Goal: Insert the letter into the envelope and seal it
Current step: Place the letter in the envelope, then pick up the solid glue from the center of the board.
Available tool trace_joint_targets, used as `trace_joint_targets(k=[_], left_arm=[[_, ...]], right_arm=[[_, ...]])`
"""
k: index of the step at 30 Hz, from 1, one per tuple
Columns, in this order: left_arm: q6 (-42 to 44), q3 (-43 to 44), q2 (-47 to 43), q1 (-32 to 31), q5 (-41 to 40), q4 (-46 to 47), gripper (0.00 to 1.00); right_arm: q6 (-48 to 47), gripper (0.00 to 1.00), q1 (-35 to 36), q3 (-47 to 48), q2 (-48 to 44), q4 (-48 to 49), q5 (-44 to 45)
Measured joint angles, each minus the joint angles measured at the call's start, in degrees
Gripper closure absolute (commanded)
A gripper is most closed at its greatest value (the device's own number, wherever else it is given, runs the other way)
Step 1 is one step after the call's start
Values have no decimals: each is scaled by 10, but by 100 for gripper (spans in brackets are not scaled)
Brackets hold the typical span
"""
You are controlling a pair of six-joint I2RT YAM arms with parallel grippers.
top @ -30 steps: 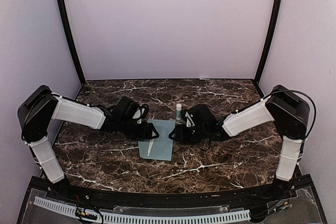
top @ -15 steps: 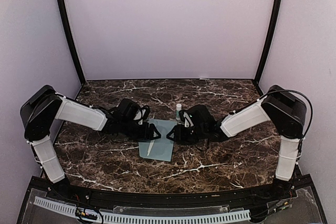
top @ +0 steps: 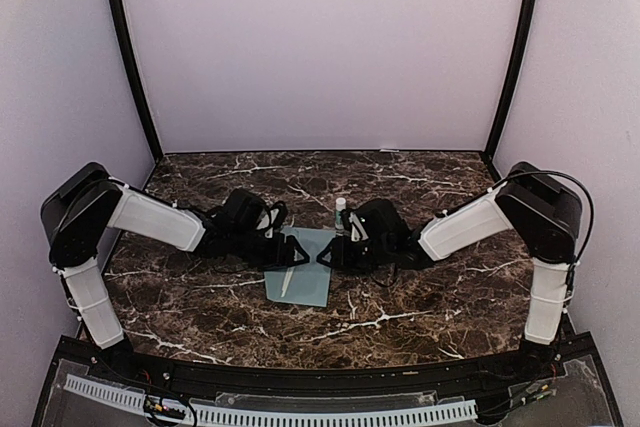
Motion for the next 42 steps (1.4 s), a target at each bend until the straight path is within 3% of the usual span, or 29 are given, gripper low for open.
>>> trace_joint_targets(k=[8,13,18,22,25,31,36,42], left_arm=[[-6,0,4,0,8,9,33],[0,-4,-6,-1,-10,3,30],[33,-9,-98,-1,-61,-35,18],[77,24,-203,10,-89,-72,16],[113,80,-243,44,-89,-105,15],[193,132,-278,171,-89,-170,10],[232,130,-294,238,-92,-200,8],[261,70,-358,267,-124,-197,7]], right_arm=[[0,53,0,0,1,1,-2],[-4,41,0,-8,-11,-4,16],[-29,27,-2,-39,-96,-57,81],[-60,23,-7,-39,-187,-91,149],[-85,21,-14,-28,-227,-118,190],[-137,19,-23,15,-236,-209,253],[-168,17,-26,68,-231,-274,277],[-193,20,-29,155,-176,-319,288]])
